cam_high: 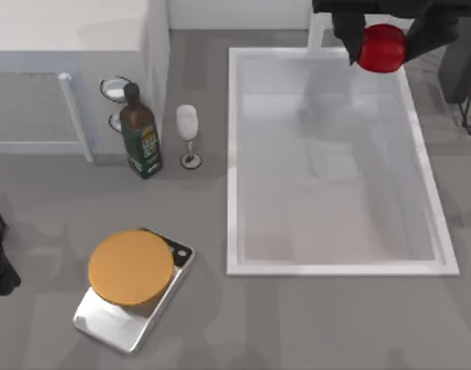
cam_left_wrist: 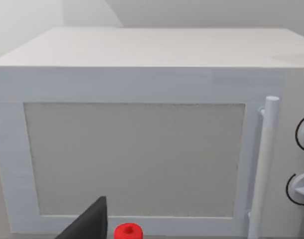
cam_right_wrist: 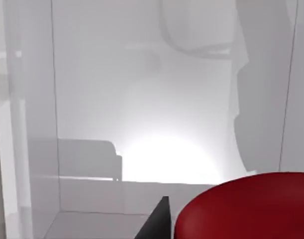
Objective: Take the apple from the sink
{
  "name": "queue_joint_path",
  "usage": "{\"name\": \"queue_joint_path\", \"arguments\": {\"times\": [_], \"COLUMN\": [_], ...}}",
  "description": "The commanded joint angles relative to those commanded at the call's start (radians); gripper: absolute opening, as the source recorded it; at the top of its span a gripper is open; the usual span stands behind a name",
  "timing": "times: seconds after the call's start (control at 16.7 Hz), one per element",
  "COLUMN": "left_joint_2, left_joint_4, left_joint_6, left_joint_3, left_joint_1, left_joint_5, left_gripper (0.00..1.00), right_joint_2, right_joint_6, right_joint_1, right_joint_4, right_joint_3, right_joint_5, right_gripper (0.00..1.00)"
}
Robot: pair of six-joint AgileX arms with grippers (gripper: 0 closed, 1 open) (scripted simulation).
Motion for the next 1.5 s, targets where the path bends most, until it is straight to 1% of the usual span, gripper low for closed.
{"name": "queue_joint_path", "arguments": {"times": [0.18,0.66,0.9,1.02,1.14,1.5], "left_joint_2": [0.0,0.0,0.0,0.0,0.0,0.0], "left_joint_4": [0.0,0.0,0.0,0.0,0.0,0.0], "left_joint_6": [0.0,0.0,0.0,0.0,0.0,0.0], "left_joint_3": [0.0,0.0,0.0,0.0,0.0,0.0], "left_joint_1": [0.0,0.0,0.0,0.0,0.0,0.0], "left_joint_5": [0.0,0.0,0.0,0.0,0.0,0.0], "left_gripper": [1.0,1.0,1.0,1.0,1.0,1.0], "right_joint_2": [-0.142,-0.592,-0.775,-0.837,-0.87,-0.87], "right_joint_6": [-0.063,-0.266,-0.349,-0.376,-0.391,-0.39], "right_joint_1": [-0.063,-0.266,-0.349,-0.377,-0.392,-0.388], "right_joint_4": [0.066,0.276,0.36,0.389,0.404,0.407], "right_joint_3": [-0.244,-1.034,-1.327,-1.411,-1.453,-1.459], "right_joint_5": [-0.003,-0.012,-0.016,-0.017,-0.018,-0.018], "right_gripper": [0.0,0.0,0.0,0.0,0.0,0.0]}}
